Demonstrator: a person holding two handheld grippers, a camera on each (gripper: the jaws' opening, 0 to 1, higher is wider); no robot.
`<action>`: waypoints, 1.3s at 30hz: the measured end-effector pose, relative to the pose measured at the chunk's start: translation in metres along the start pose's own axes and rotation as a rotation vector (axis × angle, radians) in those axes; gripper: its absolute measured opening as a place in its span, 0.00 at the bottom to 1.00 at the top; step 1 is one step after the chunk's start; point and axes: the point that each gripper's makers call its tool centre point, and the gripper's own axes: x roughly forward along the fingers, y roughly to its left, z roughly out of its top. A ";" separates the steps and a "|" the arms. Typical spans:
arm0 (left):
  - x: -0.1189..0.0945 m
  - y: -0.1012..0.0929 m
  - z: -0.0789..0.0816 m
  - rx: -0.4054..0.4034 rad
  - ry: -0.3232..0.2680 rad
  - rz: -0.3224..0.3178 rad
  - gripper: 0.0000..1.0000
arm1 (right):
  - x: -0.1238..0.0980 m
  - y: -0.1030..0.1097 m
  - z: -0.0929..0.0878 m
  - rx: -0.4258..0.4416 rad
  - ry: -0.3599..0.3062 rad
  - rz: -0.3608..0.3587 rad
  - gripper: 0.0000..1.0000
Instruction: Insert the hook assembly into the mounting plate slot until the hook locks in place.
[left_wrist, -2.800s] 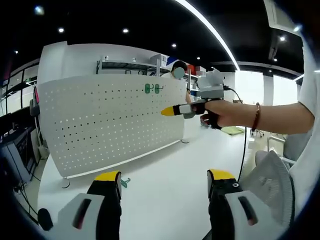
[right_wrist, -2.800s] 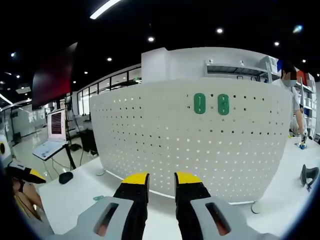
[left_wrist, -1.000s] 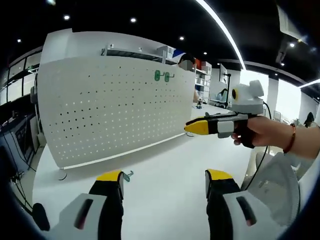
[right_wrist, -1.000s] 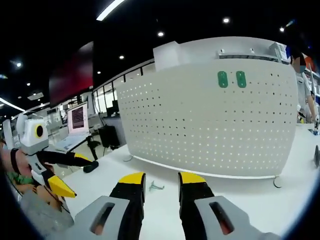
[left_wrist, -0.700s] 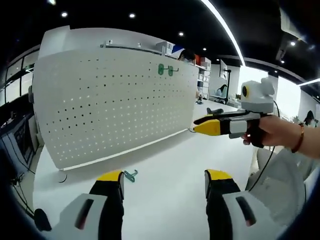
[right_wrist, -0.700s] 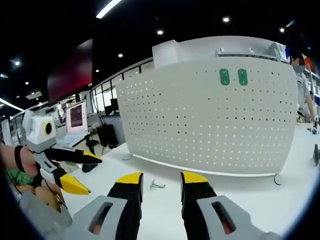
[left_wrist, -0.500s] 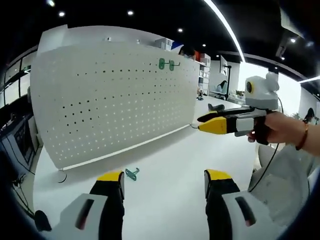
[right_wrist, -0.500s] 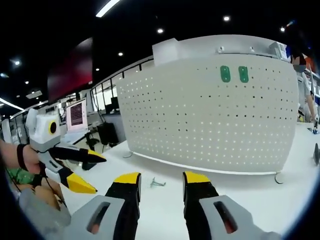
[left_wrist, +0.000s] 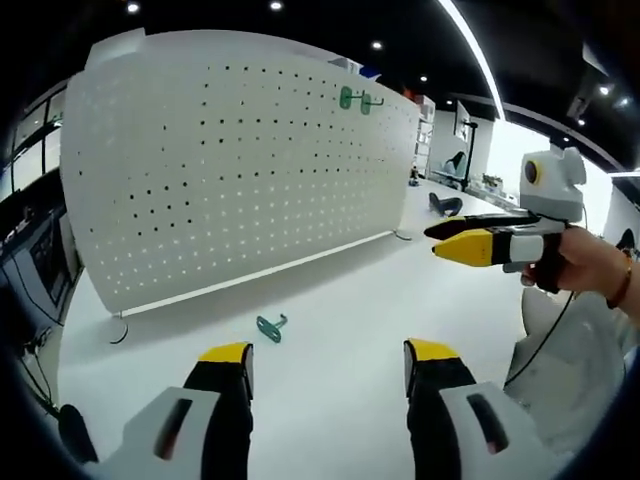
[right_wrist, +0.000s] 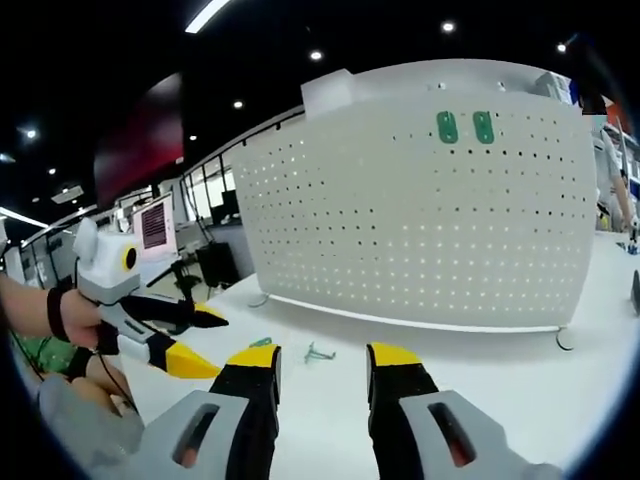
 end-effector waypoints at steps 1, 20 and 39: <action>0.002 0.002 -0.001 -0.015 0.002 0.002 0.64 | 0.000 0.001 -0.001 0.002 0.005 0.004 0.34; 0.034 0.014 -0.022 -0.009 0.093 0.006 0.62 | 0.000 0.008 -0.020 0.016 0.049 0.040 0.38; 0.055 0.025 -0.035 -0.031 0.153 0.024 0.53 | -0.001 0.014 -0.032 0.033 0.069 0.089 0.43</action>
